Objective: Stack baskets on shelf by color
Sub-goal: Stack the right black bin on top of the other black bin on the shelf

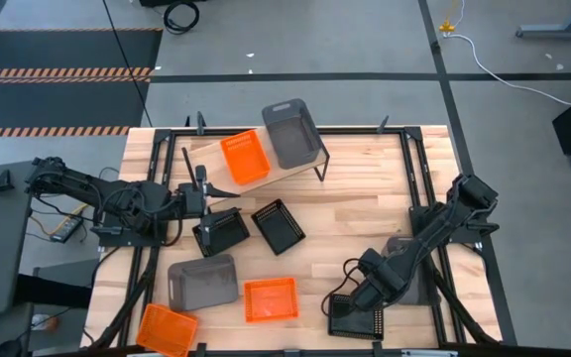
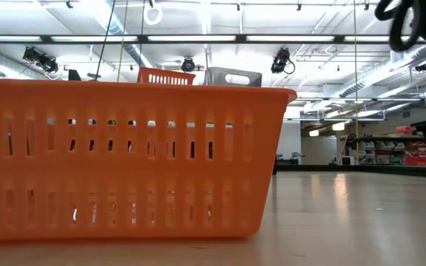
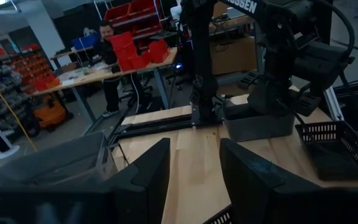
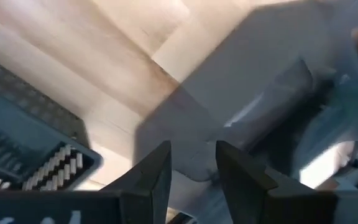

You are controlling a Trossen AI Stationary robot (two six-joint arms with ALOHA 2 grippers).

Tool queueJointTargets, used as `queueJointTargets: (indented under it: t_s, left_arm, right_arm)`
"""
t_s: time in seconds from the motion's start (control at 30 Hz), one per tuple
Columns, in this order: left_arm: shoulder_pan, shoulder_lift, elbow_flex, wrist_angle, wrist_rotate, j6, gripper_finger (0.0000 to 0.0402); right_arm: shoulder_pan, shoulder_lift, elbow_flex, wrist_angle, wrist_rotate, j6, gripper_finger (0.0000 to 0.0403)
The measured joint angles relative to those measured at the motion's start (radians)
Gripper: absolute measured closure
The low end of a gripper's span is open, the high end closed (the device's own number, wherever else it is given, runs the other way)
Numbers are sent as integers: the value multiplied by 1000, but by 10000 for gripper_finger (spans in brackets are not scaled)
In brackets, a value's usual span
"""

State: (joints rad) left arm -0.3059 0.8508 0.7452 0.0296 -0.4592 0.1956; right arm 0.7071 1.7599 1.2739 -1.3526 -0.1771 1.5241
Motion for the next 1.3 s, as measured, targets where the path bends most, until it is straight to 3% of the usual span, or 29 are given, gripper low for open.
queueJointTargets:
  t_s: [0.17, 0.4, 0.53, 0.73, 0.8, 0.9, 1.07, 1.3]
  left_arm:
    - [0, 0, 0, -1, 0, -3, 257]
    - [0, 0, 0, 0, 0, -3, 253]
    - [0, 0, 0, 0, 0, -3, 253]
    - [0, 0, 0, 2, 0, -2, 253]
    - [0, 0, 0, 1, 0, -3, 253]
    - [0, 0, 0, 1, 0, -15, 253]
    - [-2, 0, 0, -4, 0, -29, 253]
    - [-2, 0, 0, -10, 0, -54, 253]
  right_arm:
    - [10, -2, -29, -9, 2, 36, 269]
    - [10, -2, -174, 237, -14, 1, 269]
    - [-14, -4, -237, 286, -30, -69, 272]
    - [-72, -2, -221, 280, 83, -300, 299]
    - [-95, 0, -207, 271, 195, -443, 315]
    - [-143, -1, -176, 310, 274, -643, 338]
    - [-224, 1, -157, 359, 329, -800, 373]
    - [-296, -2, -146, 395, 312, -970, 390]
